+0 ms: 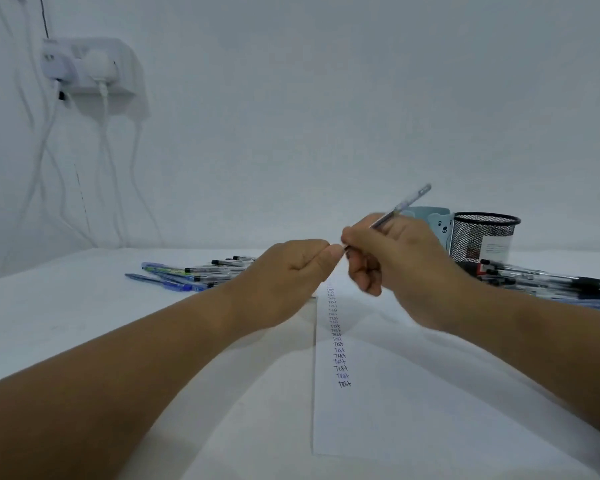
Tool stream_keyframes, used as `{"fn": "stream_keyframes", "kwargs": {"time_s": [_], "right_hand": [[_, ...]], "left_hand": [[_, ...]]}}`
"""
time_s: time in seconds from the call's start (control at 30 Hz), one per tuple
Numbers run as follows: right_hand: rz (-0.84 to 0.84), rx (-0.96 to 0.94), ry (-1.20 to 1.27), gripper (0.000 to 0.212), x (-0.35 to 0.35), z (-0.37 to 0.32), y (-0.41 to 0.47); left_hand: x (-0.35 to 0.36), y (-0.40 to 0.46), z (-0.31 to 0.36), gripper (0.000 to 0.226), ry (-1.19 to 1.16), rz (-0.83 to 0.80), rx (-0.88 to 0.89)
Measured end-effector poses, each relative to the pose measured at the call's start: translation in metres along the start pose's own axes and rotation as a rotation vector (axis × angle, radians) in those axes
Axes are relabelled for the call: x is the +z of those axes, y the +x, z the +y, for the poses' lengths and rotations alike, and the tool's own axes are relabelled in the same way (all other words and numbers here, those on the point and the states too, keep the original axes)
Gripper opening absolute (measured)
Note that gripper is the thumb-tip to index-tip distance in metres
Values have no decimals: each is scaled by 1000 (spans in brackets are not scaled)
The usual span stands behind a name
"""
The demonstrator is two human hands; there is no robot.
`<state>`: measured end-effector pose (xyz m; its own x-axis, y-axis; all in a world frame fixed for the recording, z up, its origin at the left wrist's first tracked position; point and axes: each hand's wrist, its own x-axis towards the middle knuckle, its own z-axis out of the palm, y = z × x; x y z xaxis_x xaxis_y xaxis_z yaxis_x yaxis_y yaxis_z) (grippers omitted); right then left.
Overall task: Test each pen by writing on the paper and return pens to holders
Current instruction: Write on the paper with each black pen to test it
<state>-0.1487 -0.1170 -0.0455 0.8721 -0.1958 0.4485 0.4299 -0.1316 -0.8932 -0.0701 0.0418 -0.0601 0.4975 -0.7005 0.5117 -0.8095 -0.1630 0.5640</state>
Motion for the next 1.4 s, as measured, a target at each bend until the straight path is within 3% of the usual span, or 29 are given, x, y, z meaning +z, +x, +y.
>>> {"fn": "stream_keyframes", "kwargs": {"time_s": [0.1, 0.17, 0.23, 0.33, 0.5, 0.57, 0.67, 0.77, 0.83, 0.93, 1.4], "right_hand": [[163, -88, 23, 30, -11, -24, 9], [160, -157, 20, 37, -18, -46, 12], [70, -186, -3, 43, -18, -62, 8], [-104, -83, -31, 44, -6, -54, -8], [-436, 173, -39, 10, 3, -13, -51], [-488, 212, -70, 16, 4, -7, -58], [-460, 175, -176, 33, 11, -5, -62], [-400, 90, -236, 35, 17, -5, -63], [-371, 65, -271, 37, 17, -5, -62], [-371, 40, -396, 41, 14, -4, -61], [-362, 37, -575, 42, 16, -2, -59]], "left_hand": [[-10, 0, -1, 60, -54, -19, 1], [-19, -1, -4, 66, 42, -64, -39], [-25, -3, -4, 48, 181, -160, -92], [-26, -5, 2, 21, 268, -331, -146], [-21, -6, 6, 25, 277, -463, -108], [-19, -8, 8, 26, 256, -469, -115], [-19, -9, 12, 19, 243, -472, -118], [-18, -10, 12, 21, 228, -467, -116], [-18, -10, 13, 9, 210, -473, -134], [-19, -8, 9, 28, 216, -476, -150], [-18, -10, 11, 28, 198, -474, -177]]}}
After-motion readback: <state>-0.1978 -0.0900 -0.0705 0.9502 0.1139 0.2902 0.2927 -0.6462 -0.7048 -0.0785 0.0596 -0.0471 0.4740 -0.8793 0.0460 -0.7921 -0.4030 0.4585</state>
